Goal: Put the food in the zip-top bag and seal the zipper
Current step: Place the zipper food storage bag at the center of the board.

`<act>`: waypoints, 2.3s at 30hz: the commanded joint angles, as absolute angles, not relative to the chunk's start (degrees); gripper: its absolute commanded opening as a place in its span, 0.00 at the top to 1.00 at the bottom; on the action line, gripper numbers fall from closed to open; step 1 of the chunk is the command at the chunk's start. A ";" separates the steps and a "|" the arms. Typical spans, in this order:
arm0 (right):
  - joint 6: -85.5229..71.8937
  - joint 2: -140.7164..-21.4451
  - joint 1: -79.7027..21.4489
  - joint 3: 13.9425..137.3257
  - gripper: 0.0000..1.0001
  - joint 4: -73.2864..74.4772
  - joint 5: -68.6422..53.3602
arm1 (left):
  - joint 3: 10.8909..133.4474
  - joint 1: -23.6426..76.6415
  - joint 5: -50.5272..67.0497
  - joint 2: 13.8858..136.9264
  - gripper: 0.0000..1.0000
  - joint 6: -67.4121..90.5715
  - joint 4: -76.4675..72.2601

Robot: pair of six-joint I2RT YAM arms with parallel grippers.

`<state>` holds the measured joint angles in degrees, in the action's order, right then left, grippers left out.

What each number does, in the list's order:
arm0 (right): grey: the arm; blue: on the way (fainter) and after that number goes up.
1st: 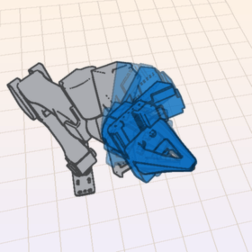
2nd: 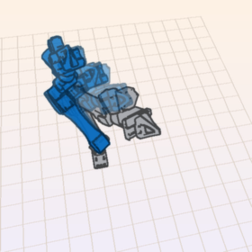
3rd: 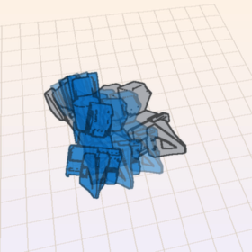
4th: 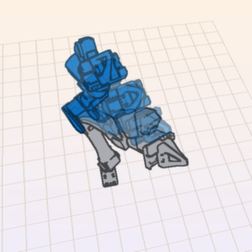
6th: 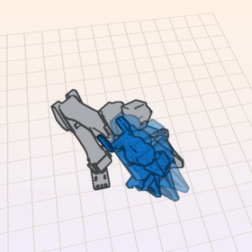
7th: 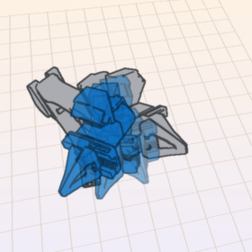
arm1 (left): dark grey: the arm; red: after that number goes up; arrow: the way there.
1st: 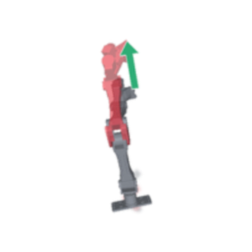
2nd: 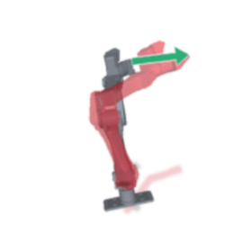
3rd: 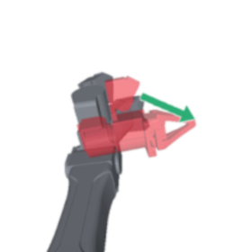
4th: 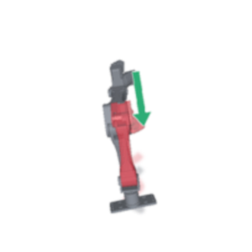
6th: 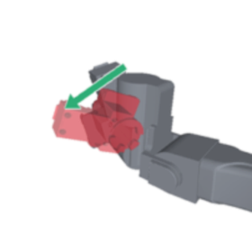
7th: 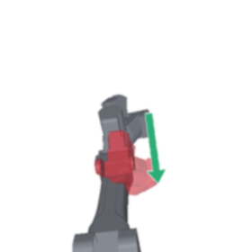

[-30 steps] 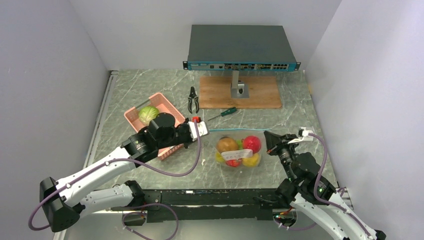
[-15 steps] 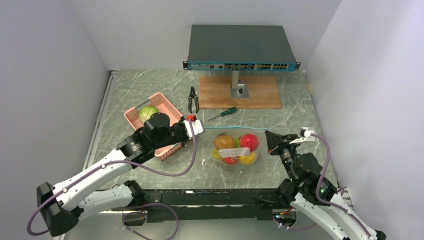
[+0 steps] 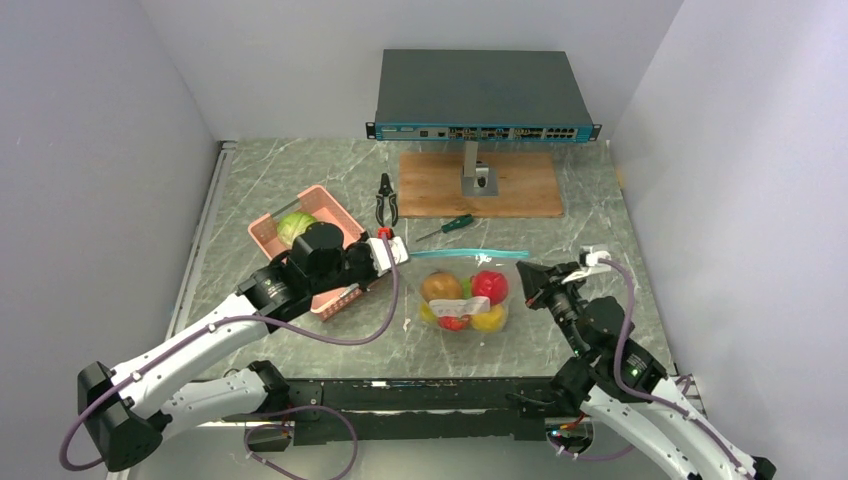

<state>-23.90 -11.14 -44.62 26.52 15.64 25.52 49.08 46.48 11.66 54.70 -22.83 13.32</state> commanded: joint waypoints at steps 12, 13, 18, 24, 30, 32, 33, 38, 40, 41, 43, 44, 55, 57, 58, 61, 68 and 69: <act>-8.50 -31.95 -44.55 47.29 0.22 24.53 -0.85 | 50.62 46.11 11.63 55.24 1.00 -22.94 13.50; -8.10 -33.88 -44.52 50.25 0.18 26.99 -0.25 | 50.67 46.14 11.67 55.20 1.00 -22.94 13.53; -7.90 -40.85 -44.55 58.19 0.11 30.94 2.67 | 50.65 46.12 11.84 55.15 1.00 -22.77 13.69; -5.70 -53.26 -44.50 62.67 0.09 31.97 -7.47 | 50.51 46.17 12.71 54.72 1.00 -23.09 13.54; -4.58 -56.92 -44.17 59.80 0.08 20.88 -21.23 | 50.32 46.13 14.13 53.29 1.00 -23.73 13.81; -4.63 -58.50 -43.14 59.27 0.08 19.16 -24.06 | 50.11 46.18 14.70 52.80 1.00 -23.80 13.52; -4.78 -59.25 -42.62 58.79 0.08 18.14 -25.73 | 50.03 46.14 15.02 52.62 1.00 -23.82 13.41; -5.26 -62.63 -41.39 57.56 0.12 15.12 -29.17 | 50.08 46.14 16.14 52.51 1.00 -23.82 13.36; -4.62 -63.60 -41.31 57.82 0.18 15.39 -31.29 | 50.16 46.20 16.25 52.63 1.00 -23.81 13.52; -4.43 -64.08 -41.33 57.83 0.21 15.65 -32.20 | 50.20 46.14 16.32 52.64 1.00 -23.80 13.53; -4.20 -64.36 -41.20 57.41 0.25 15.65 -34.15 | 50.21 46.13 16.35 52.60 1.00 -23.82 13.58; -4.19 -64.36 -41.21 56.94 0.26 15.27 -35.52 | 50.24 46.19 16.35 52.68 1.00 -23.82 13.54; -5.65 -64.46 -41.22 54.41 0.75 12.27 -30.40 | 50.23 46.13 17.31 52.82 1.00 -23.99 13.75; -5.75 -63.77 -41.23 54.45 0.94 13.09 -27.97 | 50.29 46.07 16.98 52.85 1.00 -24.01 13.83; -5.84 -63.10 -41.18 54.30 1.00 13.38 -26.56 | 50.55 46.11 16.51 52.83 1.00 -23.95 13.99; -6.67 -60.41 -41.27 52.54 1.00 13.10 -22.70 | 50.84 46.08 14.55 52.24 0.75 -23.66 14.24; -9.64 -56.50 -41.22 49.22 1.00 12.66 -19.17 | 45.72 46.04 9.06 44.93 0.28 -22.98 6.58; -10.13 -56.28 -41.21 49.00 1.00 12.61 -18.89 | 44.72 46.05 8.38 43.66 0.26 -23.02 5.06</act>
<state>-7.77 -57.74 -41.39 49.80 14.50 -22.06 47.11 46.15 11.88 48.51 -23.11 12.53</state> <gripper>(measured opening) 0.011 0.710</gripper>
